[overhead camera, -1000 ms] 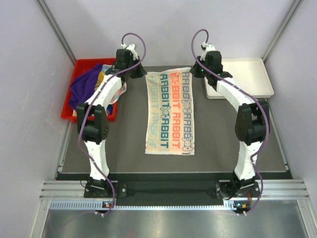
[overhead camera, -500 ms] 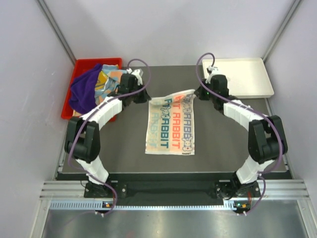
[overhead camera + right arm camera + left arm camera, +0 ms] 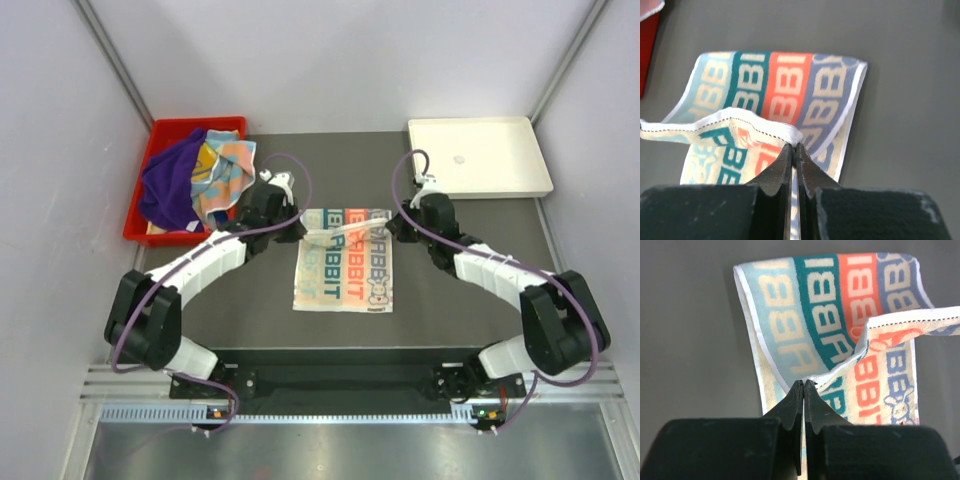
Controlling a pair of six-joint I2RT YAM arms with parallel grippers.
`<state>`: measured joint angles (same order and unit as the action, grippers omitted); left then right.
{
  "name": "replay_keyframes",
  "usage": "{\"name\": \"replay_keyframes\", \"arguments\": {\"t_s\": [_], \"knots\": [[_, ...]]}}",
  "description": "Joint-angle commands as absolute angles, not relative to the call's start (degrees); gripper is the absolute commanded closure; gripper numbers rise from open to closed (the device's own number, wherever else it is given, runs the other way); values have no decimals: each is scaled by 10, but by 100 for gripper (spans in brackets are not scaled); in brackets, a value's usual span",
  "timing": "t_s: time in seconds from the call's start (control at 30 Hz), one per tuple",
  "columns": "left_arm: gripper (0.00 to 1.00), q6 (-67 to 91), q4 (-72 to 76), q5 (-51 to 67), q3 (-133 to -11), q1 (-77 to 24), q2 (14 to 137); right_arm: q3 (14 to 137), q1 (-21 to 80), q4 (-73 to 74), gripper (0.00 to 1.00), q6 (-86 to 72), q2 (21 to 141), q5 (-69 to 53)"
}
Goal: Fold and stack the towels
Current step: Fold the towel
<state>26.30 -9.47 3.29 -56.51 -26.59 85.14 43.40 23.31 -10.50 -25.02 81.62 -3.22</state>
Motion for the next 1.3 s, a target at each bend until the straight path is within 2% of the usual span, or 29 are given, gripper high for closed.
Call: {"name": "replay_keyframes", "arguments": {"t_s": [0.0,0.4,1.27], "knots": [[100,277,-91,-16,-536,-286,812,404,245,-142,100,-268,773,-18],[100,297,-112,-32,-474,-300,742,345,272,-134,100,-279,706,-3],[100,324,-190,-12,-456,-318,699,265,301,-103,100,-314,621,-3]]}}
